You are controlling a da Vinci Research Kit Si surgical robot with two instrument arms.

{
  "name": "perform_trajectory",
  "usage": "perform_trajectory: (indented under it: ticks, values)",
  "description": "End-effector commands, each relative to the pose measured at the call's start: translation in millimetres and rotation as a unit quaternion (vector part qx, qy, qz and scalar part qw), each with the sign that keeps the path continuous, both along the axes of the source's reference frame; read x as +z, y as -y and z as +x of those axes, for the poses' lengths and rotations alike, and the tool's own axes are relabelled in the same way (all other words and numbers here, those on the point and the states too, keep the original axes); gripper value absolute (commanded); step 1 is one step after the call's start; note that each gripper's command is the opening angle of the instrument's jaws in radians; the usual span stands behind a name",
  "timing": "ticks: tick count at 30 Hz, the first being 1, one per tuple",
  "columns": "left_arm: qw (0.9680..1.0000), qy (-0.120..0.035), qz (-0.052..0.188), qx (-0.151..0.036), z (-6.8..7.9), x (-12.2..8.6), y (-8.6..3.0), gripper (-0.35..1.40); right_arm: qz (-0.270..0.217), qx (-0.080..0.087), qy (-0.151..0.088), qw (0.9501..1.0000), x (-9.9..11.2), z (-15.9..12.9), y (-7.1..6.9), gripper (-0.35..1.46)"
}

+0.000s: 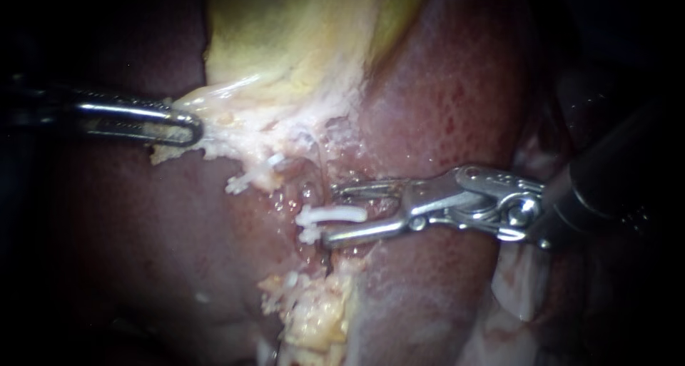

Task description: Going back second clip right tube

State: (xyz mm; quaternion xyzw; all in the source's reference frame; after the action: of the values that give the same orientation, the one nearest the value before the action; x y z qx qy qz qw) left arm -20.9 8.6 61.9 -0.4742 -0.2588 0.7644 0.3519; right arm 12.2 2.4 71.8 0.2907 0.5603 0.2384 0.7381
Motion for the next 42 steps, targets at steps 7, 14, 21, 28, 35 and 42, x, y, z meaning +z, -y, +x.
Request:
perform_trajectory:
  ticks: [7,14,21,28,35,42]
  values:
    - [1.0,0.001,0.0,0.001,0.2,0.0,0.0,-0.35,-0.093,0.01,0.004,0.9956,-3.9,-3.2,-1.4,0.5]
    - [1.0,0.001,0.0,0.001,0.3,0.1,-0.1,-0.35,-0.188,-0.059,0.033,0.9797,-8.5,-5.8,-1.9,0.5]
    - [1.0,0.001,0.0,0.002,0.4,0.3,-0.2,-0.35,-0.219,-0.09,0.037,0.9708,-11.2,-7.0,-0.2,0.5]
    - [1.0,0.001,0.0,0.002,0.3,0.3,-0.2,-0.35,-0.22,-0.095,0.033,0.9703,-11.9,-7.7,0.1,0.5]
    - [1.0,0.0,-0.002,0.001,-0.2,1.3,-0.1,-0.35,-0.224,-0.096,0.032,0.9693,-12.1,-7.9,-0.4,0.5]
    - [1.0,-0.004,-0.005,0.004,-1.8,3.4,0.5,-0.35,-0.231,-0.098,0.03,0.9675,-12.3,-8.1,-0.7,0.5]
